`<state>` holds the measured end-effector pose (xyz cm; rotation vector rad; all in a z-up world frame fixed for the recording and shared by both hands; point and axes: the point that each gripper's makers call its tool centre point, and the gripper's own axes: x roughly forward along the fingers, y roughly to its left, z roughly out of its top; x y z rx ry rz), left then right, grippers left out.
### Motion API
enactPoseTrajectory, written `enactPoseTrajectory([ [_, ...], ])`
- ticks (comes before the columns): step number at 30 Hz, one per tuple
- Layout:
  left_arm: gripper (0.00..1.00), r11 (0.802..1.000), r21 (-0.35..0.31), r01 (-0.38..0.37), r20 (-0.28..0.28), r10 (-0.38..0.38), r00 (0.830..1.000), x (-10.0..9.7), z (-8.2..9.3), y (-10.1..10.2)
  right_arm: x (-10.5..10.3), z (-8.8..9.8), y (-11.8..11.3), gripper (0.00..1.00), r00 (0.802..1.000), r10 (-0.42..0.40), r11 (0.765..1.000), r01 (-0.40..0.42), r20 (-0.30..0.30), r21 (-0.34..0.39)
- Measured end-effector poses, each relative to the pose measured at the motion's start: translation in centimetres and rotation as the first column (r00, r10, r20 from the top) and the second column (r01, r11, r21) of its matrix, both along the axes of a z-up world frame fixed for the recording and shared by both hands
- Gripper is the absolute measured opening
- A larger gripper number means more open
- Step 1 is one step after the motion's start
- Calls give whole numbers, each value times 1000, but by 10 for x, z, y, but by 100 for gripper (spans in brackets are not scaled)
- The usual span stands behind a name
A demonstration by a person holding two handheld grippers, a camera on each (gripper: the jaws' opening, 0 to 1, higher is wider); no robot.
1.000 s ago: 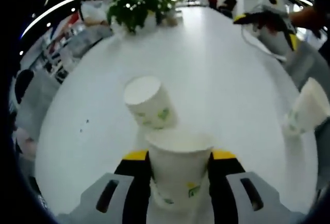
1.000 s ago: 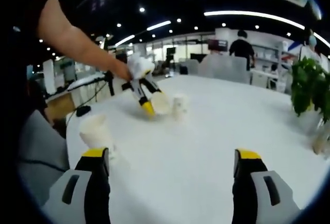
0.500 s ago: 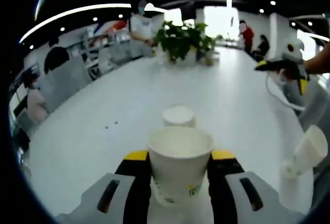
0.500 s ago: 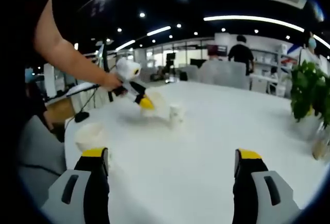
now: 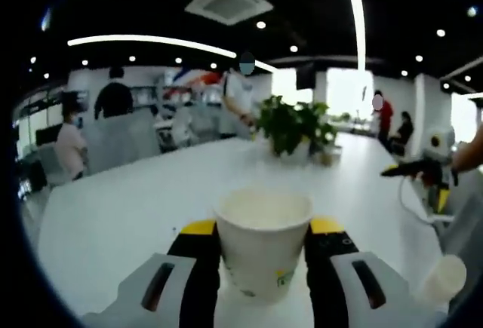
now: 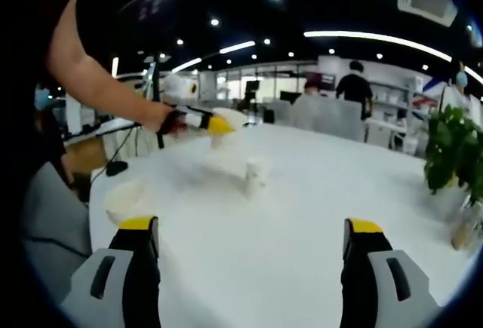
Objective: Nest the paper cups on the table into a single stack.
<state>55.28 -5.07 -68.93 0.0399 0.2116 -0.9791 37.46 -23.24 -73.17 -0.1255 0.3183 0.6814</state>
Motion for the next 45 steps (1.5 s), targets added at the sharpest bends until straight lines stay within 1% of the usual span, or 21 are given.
enactPoseTrajectory([
  [4, 43, 1000, 1, -1, 12, 1, 1000, -4, 2, -2, 3, 1, -6, 100, 1000, -20, 1000, 20, -8, 10],
  [6, 45, 1000, 10, -5, 21, 5, 1000, -5, 1, -3, 3, 3, -6, 100, 1000, -22, 1000, 22, -9, 20],
  [12, 44, 1000, -7, 2, 21, -2, 1000, -13, 7, -6, 3, 5, -1, 100, 1000, -4, 1000, 4, -15, 30],
  [17, 43, 1000, -17, 2, 30, -2, 1000, -15, 11, -7, 3, 9, 2, 100, 1000, 7, 999, -6, -10, 36],
  [21, 43, 1000, -27, 3, 33, -2, 999, -21, 17, -8, 2, 10, 4, 100, 1000, 15, 999, -15, -3, 42],
  [25, 43, 999, -34, 5, 40, -4, 999, -21, 18, -7, 1, 13, 6, 100, 1000, 23, 998, -23, -2, 52],
  [32, 43, 998, -57, 13, 46, -11, 999, -24, 27, -10, 0, 15, 8, 100, 999, 45, 998, -45, 0, 49],
  [39, 43, 998, -64, 21, 54, -17, 998, -32, 34, -13, 0, 20, 8, 100, 999, 52, 998, -52, 6, 47],
  [45, 42, 997, -69, 24, 61, -20, 998, -39, 39, -15, -1, 24, 11, 100, 999, 53, 997, -54, 7, 64],
])
